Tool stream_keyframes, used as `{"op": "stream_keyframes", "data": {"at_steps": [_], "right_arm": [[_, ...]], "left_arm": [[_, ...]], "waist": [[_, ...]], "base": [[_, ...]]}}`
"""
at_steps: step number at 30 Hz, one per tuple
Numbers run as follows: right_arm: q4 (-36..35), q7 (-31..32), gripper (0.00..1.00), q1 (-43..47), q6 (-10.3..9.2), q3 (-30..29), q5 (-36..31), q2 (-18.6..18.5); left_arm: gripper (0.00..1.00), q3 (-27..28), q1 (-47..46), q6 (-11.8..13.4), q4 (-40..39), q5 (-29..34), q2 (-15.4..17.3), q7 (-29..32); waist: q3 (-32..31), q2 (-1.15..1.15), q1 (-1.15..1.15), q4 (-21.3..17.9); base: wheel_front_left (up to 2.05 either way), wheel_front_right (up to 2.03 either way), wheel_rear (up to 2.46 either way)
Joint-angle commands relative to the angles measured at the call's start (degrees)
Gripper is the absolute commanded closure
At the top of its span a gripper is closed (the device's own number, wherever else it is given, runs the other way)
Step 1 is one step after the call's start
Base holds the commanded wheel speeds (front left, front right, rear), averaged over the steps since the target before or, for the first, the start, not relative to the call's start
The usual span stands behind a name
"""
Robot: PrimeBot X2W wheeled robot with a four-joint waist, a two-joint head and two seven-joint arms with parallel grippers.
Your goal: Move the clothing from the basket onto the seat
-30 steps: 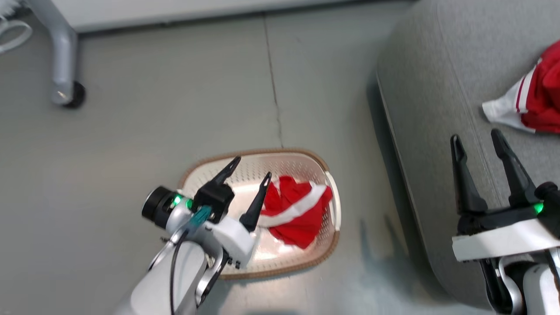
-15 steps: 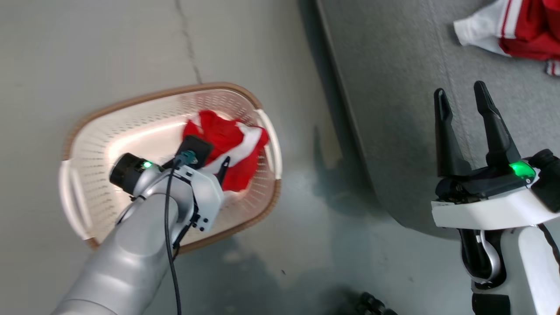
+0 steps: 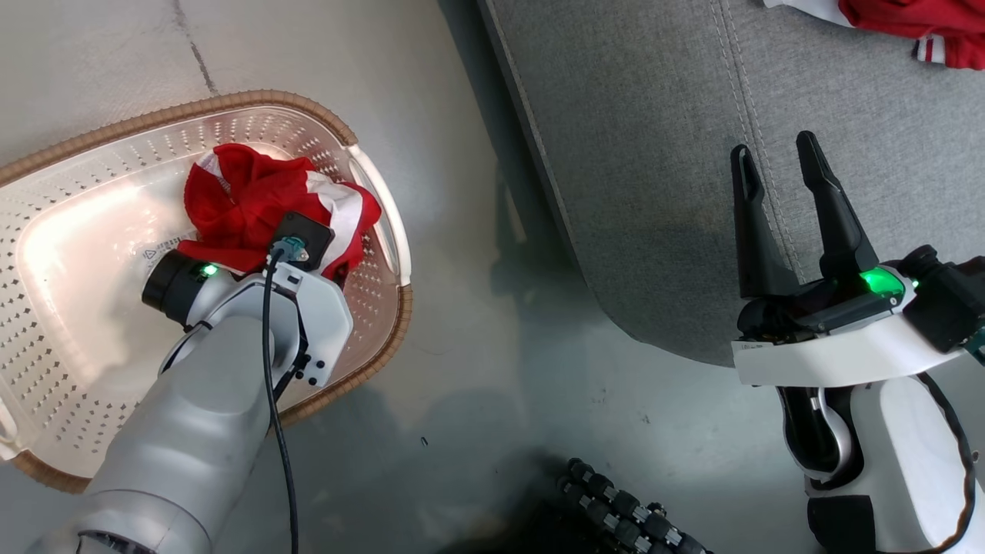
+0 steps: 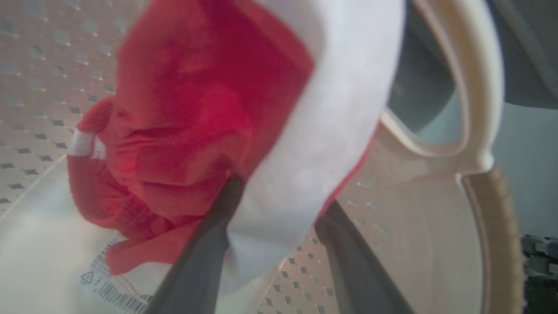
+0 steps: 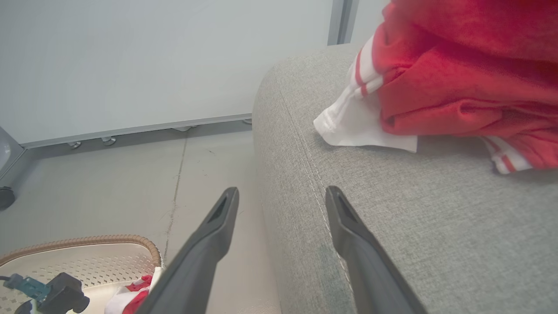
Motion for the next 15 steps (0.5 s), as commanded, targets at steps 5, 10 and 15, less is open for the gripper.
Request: {"op": "stream_keyframes", "data": {"at_steps": [5, 10, 15], "right_arm": [[0.94, -0.67, 0.0, -1.57, 0.12, 0.47, 0.26, -0.12], [1.92, -0.63, 0.0, -0.6, 0.11, -0.86, -2.09, -0.12], [3.02, -0.15, 0.0, 0.77, 0.11, -2.5, -4.88, -0.14]], "left_arm": [[1.0, -0.94, -1.18, 0.17, 1.02, 0.44, -0.01, -1.96], [1.0, -2.12, 0.8, -0.03, 0.69, 0.57, -1.57, -5.38], [1.0, -1.12, 2.68, 0.75, -1.58, -1.62, -2.98, -9.12]], "waist": [[-1.57, 0.0, 0.0, 0.14], [-6.09, 0.0, 0.0, 3.54], [-11.62, 0.0, 0.0, 8.71]], "base": [[0.0, 0.0, 0.0], [0.0, 0.0, 0.0], [0.0, 0.0, 0.0]]}}
